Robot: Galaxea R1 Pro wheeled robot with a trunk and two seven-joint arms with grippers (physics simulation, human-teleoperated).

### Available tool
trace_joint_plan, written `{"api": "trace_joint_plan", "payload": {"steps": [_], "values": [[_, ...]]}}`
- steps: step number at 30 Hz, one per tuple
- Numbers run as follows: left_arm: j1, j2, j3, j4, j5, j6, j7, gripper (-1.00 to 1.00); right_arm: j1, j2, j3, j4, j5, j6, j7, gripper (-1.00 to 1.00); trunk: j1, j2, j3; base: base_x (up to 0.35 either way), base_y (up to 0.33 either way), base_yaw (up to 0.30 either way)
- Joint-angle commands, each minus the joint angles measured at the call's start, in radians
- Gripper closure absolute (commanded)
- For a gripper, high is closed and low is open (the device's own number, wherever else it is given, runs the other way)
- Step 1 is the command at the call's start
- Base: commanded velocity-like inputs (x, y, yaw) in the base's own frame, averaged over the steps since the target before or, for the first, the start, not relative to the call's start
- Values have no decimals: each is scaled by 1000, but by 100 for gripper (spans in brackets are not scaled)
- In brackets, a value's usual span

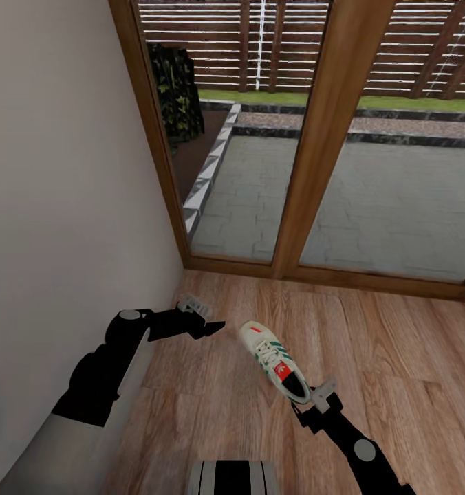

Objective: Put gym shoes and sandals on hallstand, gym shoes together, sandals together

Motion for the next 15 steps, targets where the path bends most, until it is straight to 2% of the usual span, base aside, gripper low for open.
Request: {"api": "trace_joint_plan", "payload": {"steps": [1,3,6,8,10,14,15], "values": [[0,0,1,-1,-11,1,-7,-100,0,1,-12,0,9,-11,6,100,0,0,1,0,0,0],[2,1,5,5,-17,-2,-1,-100,0,0,-34,4,5,-22,4,100,0,0,4,0,0,-6],[16,-3,4,25,-34,-10,29,-100,0,0,-45,7,4,-26,2,100,0,0,9,0,0,-45],[35,-8,3,42,-43,-21,63,-100,0,-1,-51,8,3,-28,1,100,0,0,12,0,0,-63],[54,-11,2,54,-48,-44,107,-100,1,-1,-72,7,2,-29,1,100,0,0,15,0,0,-71],[83,-14,2,62,-47,-101,177,-100,1,1,-148,5,-2,-30,1,100,0,0,21,0,0,-75],[98,-14,2,64,-46,-125,205,-100,1,3,-189,6,-7,-30,2,100,0,0,23,0,0,-77]]}}
